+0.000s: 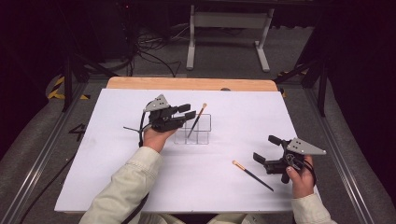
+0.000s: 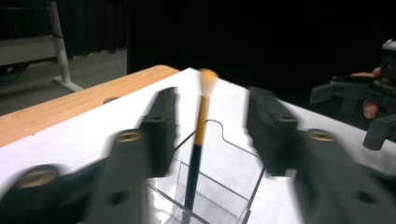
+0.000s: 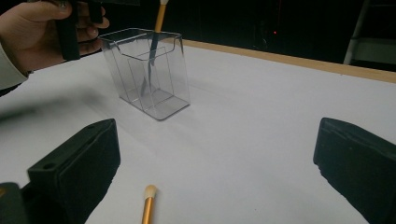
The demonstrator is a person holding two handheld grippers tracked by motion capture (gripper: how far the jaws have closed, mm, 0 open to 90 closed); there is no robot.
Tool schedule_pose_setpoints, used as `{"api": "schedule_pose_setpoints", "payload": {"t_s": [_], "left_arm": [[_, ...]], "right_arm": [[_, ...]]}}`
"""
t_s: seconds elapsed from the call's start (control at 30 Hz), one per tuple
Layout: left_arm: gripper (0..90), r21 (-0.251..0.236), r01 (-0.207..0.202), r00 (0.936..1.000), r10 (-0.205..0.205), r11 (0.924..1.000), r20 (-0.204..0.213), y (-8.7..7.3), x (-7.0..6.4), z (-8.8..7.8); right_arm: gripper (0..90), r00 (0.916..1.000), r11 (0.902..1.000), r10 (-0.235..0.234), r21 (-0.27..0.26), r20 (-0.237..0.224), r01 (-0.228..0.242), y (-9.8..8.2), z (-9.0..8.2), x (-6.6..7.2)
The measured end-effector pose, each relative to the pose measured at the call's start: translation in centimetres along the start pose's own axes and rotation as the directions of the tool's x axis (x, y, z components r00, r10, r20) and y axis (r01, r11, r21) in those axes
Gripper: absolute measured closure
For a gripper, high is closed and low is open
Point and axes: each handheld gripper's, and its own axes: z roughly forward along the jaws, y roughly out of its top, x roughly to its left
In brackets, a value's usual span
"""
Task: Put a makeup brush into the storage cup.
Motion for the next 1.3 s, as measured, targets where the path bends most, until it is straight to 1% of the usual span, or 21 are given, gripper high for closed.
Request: {"api": "schedule_pose_setpoints", "payload": {"t_s": [0.03,0.07,0.13,0.17,0.2,0.23,0.27,0.33,0.37,0.57,0.63,0.67,0.7,0.8,0.87,0.9,1.0,1.1,1.17,1.23,1.3], "left_arm": [[47.4,-0.004,-0.002,1.0,0.002,1.0,0.0,0.1,0.0,-0.1],[43.6,-0.013,-0.002,1.0,0.002,0.9999,0.004,0.1,-0.1,-0.2],[33.3,-0.018,0.012,0.9998,-0.012,0.9998,0.013,0.2,-0.2,-0.6],[26.1,-0.021,0.02,0.9996,-0.02,0.9996,0.018,0.3,-0.2,-0.7],[26.1,-0.023,0.029,0.9993,-0.028,0.9993,0.025,0.3,-0.3,-0.9],[19.4,-0.022,0.031,0.9992,-0.03,0.9993,0.026,0.3,-0.3,-1.2],[19.4,-0.022,0.025,0.9995,-0.024,0.9995,0.018,0.3,-0.3,-1.5],[11.6,-0.023,0.034,0.9994,-0.034,0.9991,0.008,0.4,-0.5,-1.9],[9.7,-0.023,0.043,0.999,-0.042,0.9988,0.013,0.4,-0.6,-2.2],[6.7,0.003,0.012,0.9999,-0.012,0.9999,0.01,0.5,-1.4,-3.9],[5.8,0.009,0.014,0.9998,-0.014,0.9999,0.014,0.4,-1.6,-4.5],[5.2,0.009,0.014,0.9998,-0.014,0.9999,0.014,0.4,-1.6,-4.5],[4.8,0.009,0.011,0.9999,-0.011,0.9999,0.012,0.2,-1.8,-5.2],[3.6,0.006,0.013,0.9999,-0.013,0.9999,0.004,0.2,-2.0,-6.0],[3.3,0.002,0.029,0.9995,-0.029,0.9996,0.008,0.0,-2.1,-6.8],[3.3,0.002,0.029,0.9995,-0.029,0.9996,0.008,0.0,-2.1,-6.8],[3.0,0.024,0.024,0.9997,-0.024,0.9994,-0.002,-0.2,-2.4,-7.9],[2.5,0.015,0.028,0.9996,-0.028,0.9995,-0.003,-0.5,-2.6,-8.9],[2.4,0.009,0.033,0.9994,-0.033,0.9994,-0.007,-0.6,-2.8,-9.6],[2.2,0.008,0.029,0.9995,-0.029,0.9996,-0.013,-0.9,-2.9,-10.5],[2.1,0.004,0.03,0.9995,-0.03,0.9996,-0.014,-1.0,-3.0,-10.8]], "right_arm": [[1.3,1.0,1.0,0.0,0.0,0.0,0.0,0.0,0.0,0.0],[1.3,1.0,1.0,0.0,0.0,0.001,0.0,0.0,0.0,0.0],[1.2,1.0,1.0,-0.001,0.0,0.0,0.001,0.0,0.0,0.0],[1.3,1.0,1.0,-0.002,-0.002,0.002,0.002,0.1,0.0,0.0],[1.3,1.0,1.0,-0.002,-0.002,0.002,0.002,0.1,0.0,0.0],[1.3,1.0,1.0,-0.003,-0.001,0.004,0.003,0.1,-0.1,0.0],[1.2,1.0,1.0,-0.001,-0.002,0.006,0.001,0.1,-0.1,0.0],[1.2,1.0,1.0,-0.007,-0.002,0.005,0.007,0.2,-0.1,0.0],[1.2,1.0,1.0,-0.007,-0.002,0.006,0.007,0.2,-0.1,0.0],[1.2,0.9998,0.9999,-0.011,-0.01,0.014,0.011,0.5,-0.2,0.0],[1.2,0.9999,0.9999,-0.011,-0.01,0.013,0.012,0.6,-0.2,0.0],[1.2,0.9998,0.9999,-0.012,-0.01,0.014,0.012,0.6,-0.3,0.0],[1.2,0.9998,0.9999,-0.012,-0.011,0.015,0.012,0.6,-0.3,0.0],[1.2,0.9998,0.9998,-0.014,-0.013,0.016,0.014,0.7,-0.3,0.0],[1.1,0.9997,0.9998,-0.016,-0.014,0.016,0.016,0.8,-0.3,0.1],[1.2,0.9997,0.9997,-0.016,-0.016,0.016,0.016,0.9,-0.3,0.1],[1.1,0.9997,0.9997,-0.017,-0.019,0.018,0.017,1.0,-0.3,0.1],[1.2,0.9999,0.9997,-0.006,-0.022,0.009,0.006,1.1,-0.3,0.1],[1.2,1.0,0.9996,-0.008,-0.025,0.004,0.009,1.2,-0.3,0.2],[1.2,1.0,0.9996,-0.003,-0.027,-0.001,0.003,1.3,-0.4,0.3],[1.2,1.0,0.9996,-0.004,-0.03,-0.005,0.004,1.4,-0.4,0.3]]}}
